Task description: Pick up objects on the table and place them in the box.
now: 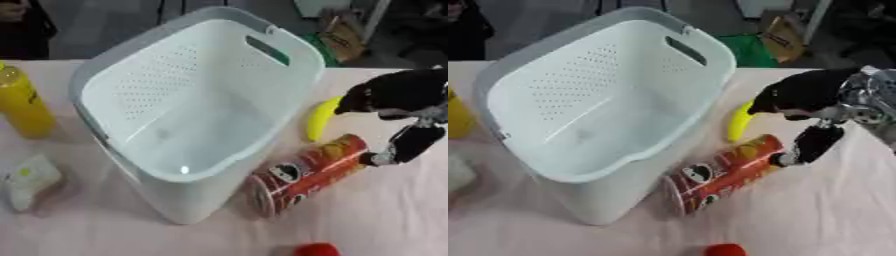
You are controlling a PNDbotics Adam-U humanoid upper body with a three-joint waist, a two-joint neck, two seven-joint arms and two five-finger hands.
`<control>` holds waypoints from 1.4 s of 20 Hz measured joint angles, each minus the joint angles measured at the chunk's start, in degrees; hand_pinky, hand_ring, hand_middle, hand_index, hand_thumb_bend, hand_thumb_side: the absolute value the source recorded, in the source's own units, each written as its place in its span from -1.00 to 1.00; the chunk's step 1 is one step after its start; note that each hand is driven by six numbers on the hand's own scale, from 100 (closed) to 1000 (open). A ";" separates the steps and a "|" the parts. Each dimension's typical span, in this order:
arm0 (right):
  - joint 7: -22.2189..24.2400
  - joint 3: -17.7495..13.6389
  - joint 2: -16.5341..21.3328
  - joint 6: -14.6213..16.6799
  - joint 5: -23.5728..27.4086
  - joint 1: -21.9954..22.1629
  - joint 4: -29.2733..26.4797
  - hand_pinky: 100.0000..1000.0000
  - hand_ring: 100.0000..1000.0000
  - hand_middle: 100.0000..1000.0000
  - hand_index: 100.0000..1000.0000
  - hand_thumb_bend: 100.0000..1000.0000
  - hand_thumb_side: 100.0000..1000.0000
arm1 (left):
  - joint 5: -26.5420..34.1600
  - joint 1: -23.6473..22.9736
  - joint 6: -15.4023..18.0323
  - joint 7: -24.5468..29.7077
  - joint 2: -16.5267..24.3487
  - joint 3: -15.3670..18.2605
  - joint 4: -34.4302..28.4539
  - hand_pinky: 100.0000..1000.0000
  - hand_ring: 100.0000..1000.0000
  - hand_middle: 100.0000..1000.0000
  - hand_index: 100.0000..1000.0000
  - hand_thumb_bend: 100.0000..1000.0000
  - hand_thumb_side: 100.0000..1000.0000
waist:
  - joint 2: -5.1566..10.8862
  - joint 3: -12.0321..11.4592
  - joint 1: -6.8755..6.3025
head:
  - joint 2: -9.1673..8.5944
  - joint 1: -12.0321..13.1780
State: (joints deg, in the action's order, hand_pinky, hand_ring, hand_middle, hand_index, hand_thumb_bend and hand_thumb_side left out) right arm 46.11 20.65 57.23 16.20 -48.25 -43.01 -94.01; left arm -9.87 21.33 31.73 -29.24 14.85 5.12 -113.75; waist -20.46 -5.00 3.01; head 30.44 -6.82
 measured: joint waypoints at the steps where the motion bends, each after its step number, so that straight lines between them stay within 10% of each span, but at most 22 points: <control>1: 0.45 0.28 -0.66 0.36 -0.15 -0.53 1.09 0.90 1.00 0.87 1.00 -0.20 0.27 | 0.04 0.07 0.02 0.02 0.00 0.00 0.00 0.58 0.67 0.64 0.73 -0.64 1.00 | -0.08 -0.05 0.06 | 0.00 -0.06; 28: -1.63 1.99 -7.04 3.86 -5.28 -2.45 12.25 0.94 1.00 0.87 1.00 -0.14 0.30 | 0.60 1.85 0.29 0.49 -0.15 -0.32 0.00 0.58 0.68 0.64 0.73 -0.66 1.00 | -1.53 -3.24 1.27 | -0.05 -1.79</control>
State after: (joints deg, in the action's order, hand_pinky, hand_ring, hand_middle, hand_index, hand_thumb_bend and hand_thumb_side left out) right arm 44.49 22.65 50.19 20.06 -53.53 -45.46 -81.76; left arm -9.28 23.19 32.02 -28.74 14.70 4.80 -113.75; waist -21.99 -8.24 4.28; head 30.39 -8.61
